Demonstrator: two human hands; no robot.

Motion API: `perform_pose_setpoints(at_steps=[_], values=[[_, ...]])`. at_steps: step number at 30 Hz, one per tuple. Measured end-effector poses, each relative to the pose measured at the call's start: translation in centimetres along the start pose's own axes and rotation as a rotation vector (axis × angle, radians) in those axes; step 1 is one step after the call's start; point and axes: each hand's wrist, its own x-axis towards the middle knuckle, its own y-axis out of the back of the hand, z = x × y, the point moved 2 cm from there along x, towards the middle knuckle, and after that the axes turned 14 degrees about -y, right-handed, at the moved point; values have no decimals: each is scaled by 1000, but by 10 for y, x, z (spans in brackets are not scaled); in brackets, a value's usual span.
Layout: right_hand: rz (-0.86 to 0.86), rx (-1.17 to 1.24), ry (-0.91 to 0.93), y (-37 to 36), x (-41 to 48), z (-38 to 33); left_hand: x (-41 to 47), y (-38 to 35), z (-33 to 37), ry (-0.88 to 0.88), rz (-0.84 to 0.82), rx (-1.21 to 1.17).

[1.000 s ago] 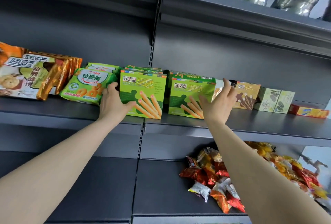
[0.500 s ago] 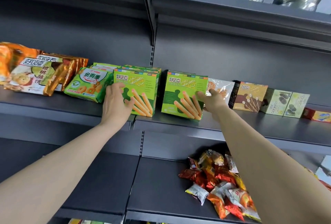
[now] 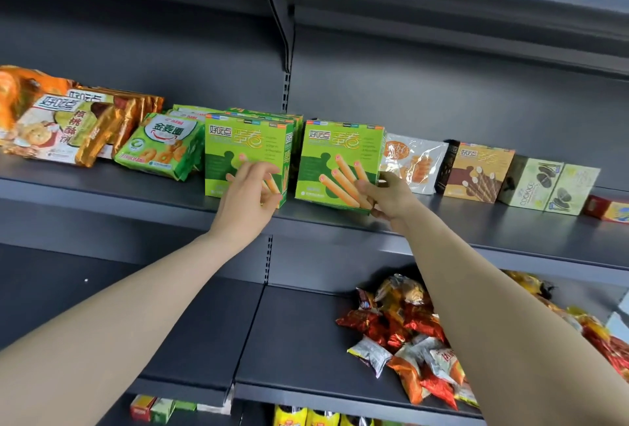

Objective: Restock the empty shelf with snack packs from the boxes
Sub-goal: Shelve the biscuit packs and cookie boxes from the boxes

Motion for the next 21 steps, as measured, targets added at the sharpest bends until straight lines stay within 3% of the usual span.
perform_pose_setpoints(at_steps=[4,9,14,16,18,21], values=[[60,-178,74,6,6,-6,8,-19,13,-61,-96,-27],[126,-132,107,17,1,-19,20,-46,30,-21,-259,20],[-124,46,32,31,-15,-17,27,-57,41,93,-125,-13],[-197,29,25,36,-13,-10,29,-61,40,163,-156,-15],[-167,-3,15,39,-12,-5,32,-65,38,196,-231,-122],[-130,-17,2,40,-9,1,35,-70,37,318,-178,-564]])
